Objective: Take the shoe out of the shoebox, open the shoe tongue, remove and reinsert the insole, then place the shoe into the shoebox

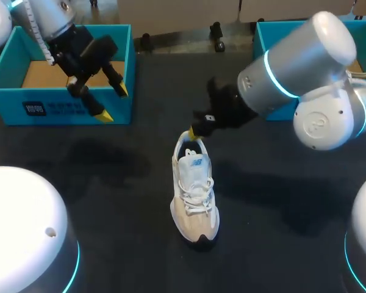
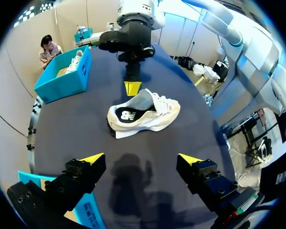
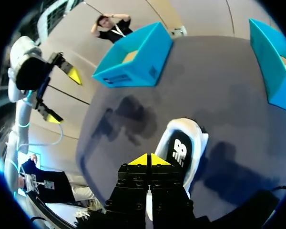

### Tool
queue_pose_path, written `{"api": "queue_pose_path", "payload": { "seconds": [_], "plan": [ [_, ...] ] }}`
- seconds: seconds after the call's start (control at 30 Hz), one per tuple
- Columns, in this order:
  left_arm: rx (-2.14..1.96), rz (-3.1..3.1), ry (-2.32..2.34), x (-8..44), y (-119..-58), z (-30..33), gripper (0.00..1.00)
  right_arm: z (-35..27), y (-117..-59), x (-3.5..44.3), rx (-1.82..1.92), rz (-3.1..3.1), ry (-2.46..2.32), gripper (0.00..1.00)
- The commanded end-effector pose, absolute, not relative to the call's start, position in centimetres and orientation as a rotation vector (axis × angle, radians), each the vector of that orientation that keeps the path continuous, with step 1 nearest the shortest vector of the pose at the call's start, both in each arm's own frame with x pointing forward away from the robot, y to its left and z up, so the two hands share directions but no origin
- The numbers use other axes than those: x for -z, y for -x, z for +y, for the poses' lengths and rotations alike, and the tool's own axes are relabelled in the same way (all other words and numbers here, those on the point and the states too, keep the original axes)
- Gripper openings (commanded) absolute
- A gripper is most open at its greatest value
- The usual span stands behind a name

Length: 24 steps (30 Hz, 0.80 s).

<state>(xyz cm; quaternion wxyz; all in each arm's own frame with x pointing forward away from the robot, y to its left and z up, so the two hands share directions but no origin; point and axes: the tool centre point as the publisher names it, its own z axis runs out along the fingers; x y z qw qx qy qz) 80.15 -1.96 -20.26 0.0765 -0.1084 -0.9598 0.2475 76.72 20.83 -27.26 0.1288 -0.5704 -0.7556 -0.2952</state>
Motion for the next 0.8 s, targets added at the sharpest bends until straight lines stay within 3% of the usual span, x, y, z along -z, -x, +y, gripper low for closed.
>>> {"api": "queue_pose_path", "payload": {
  "seconds": [0.03, 0.8],
  "plan": [
    [-0.744, -2.883, 0.325, 20.21, -79.75, -1.69, 1.0, 20.65, -76.39, 27.16, 0.625, -2.392, 1.89, 0.0],
    [-0.744, -2.883, 0.325, 20.21, -79.75, -1.69, 1.0, 20.79, -75.68, 28.05, 0.431, -2.554, 1.966, 0.0]
  ]
}}
